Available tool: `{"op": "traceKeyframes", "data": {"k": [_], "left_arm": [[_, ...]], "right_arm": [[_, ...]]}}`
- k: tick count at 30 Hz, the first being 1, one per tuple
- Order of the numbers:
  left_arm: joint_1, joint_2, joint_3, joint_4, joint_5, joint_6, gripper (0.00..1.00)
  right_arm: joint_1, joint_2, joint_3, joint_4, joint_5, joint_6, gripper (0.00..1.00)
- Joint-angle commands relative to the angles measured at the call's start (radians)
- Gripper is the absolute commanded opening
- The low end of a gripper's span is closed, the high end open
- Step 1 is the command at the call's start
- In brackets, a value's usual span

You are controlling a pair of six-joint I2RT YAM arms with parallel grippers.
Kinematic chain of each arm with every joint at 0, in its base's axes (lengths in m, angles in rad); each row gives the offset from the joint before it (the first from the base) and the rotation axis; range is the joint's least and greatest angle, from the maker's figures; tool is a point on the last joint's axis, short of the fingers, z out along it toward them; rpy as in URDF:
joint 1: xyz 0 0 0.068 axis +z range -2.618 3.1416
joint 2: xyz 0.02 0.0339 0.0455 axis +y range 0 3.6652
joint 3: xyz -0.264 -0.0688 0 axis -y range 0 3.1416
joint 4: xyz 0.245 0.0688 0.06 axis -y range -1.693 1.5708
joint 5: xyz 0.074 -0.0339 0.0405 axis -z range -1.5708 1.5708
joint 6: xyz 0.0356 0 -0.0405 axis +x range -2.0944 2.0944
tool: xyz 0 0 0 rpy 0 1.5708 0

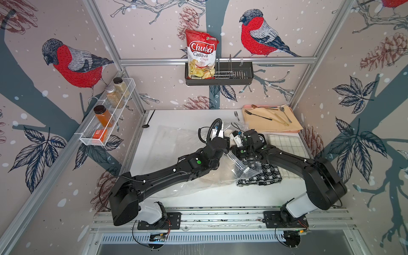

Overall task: Take the scarf out of the vacuum bag
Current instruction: Take out the scarf from the vacuum bag.

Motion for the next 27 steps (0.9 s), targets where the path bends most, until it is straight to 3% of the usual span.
{"op": "traceKeyframes", "data": {"k": [1,10,14,27], "left_arm": [[0.003,-0.001,0.006,0.029,-0.009,-0.01,0.0],[0.006,0.006,0.007,0.031,-0.003,-0.011,0.0],[0.008,0.011,0.012,0.03,0.004,-0.011,0.0],[0.026,0.037,0.033,0.012,0.052,-0.024,0.0]], "right_arm": [[-0.009,-0.029,-0.009,0.01,-0.005,-0.021,0.0],[-0.031,-0.043,0.0,-0.058,-0.019,-0.06,0.0],[-0.026,-0.082,-0.032,0.007,-0.055,-0.028,0.0],[-0.05,-0.116,-0.024,0.026,-0.014,-0.015,0.0]]}}
